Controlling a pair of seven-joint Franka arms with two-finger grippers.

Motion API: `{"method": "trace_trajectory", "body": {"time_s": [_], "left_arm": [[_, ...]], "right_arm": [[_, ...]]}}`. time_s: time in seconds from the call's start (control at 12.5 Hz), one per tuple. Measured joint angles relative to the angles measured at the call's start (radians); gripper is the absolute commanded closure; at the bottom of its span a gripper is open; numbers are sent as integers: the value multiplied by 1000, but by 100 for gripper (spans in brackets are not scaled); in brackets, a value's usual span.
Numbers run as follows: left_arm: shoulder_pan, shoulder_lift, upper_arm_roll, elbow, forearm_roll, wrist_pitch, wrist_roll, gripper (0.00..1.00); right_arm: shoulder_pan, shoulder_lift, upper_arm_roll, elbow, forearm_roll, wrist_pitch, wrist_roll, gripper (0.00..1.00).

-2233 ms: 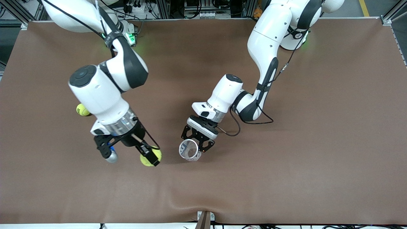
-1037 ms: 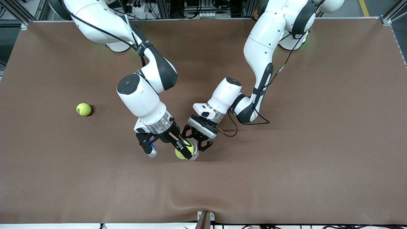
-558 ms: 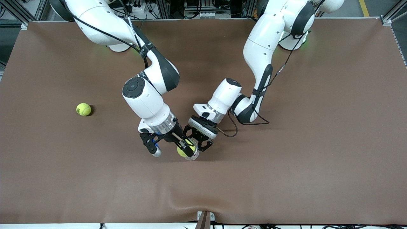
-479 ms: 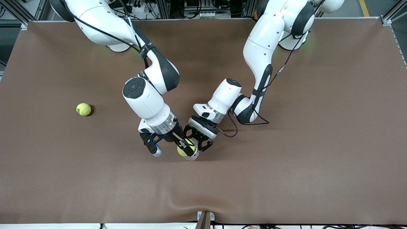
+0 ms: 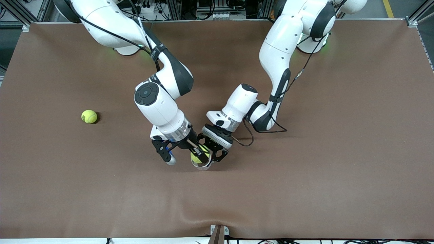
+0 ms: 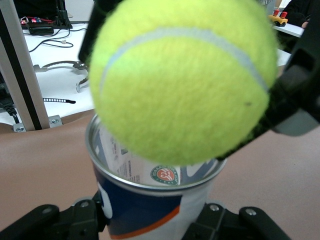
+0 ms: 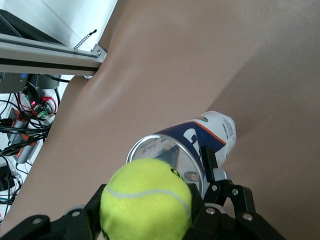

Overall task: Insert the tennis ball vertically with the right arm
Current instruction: 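Lower the ball into the can and open the right gripper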

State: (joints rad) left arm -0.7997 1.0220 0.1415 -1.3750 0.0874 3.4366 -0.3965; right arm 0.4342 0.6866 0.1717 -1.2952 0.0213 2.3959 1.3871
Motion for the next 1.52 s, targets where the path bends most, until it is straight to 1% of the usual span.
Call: {"method": "trace_trajectory", "body": {"time_s": [0.08, 0.16, 0.24, 0.32, 0.4, 0.48, 0.56, 0.64, 0.72, 0.8, 0.88, 0.96, 1.2, 1.52], "left_arm": [[0, 0, 0, 0, 0, 0, 0, 40], [0, 0, 0, 0, 0, 0, 0, 40], [0, 0, 0, 0, 0, 0, 0, 40], [0, 0, 0, 0, 0, 0, 0, 40], [0, 1, 1, 1, 0, 1, 1, 40], [0, 1, 1, 1, 0, 1, 2, 40], [-1, 1, 2, 1, 0, 1, 3, 40], [-2, 2, 4, 1, 0, 1, 3, 40], [-4, 2, 7, 1, 0, 1, 3, 40], [-9, 3, 13, 2, 0, 1, 4, 40], [-15, 4, 21, 2, 0, 1, 4, 35], [-19, 5, 26, 3, 0, 1, 4, 34], [-21, 7, 30, 4, 0, 2, 4, 35], [-22, 8, 31, 4, 0, 2, 4, 35]], "right_arm": [[1, 0, 0, 0, 0, 0, 0, 18], [1, 0, 0, 0, 0, -1, 0, 14], [1, 0, 0, 0, 0, -1, 0, 14], [1, 0, 0, 0, 0, -1, 0, 9], [1, 0, 0, 0, 0, -1, 0, 8], [1, 0, -1, 1, 0, -1, 0, 12], [0, 0, -3, 1, 0, -1, 0, 25], [-1, 0, -4, 2, 0, -1, 0, 48], [-2, 0, -5, 3, 0, 0, 0, 66], [-2, 0, -5, 6, 0, 2, 0, 78], [-3, -1, -5, 13, 0, 2, 0, 90], [-3, -1, -5, 21, 0, 3, 0, 99], [-3, -1, -6, 43, 3, 14, 0, 100], [-4, 3, -14, 42, 4, 15, -2, 100]]}}
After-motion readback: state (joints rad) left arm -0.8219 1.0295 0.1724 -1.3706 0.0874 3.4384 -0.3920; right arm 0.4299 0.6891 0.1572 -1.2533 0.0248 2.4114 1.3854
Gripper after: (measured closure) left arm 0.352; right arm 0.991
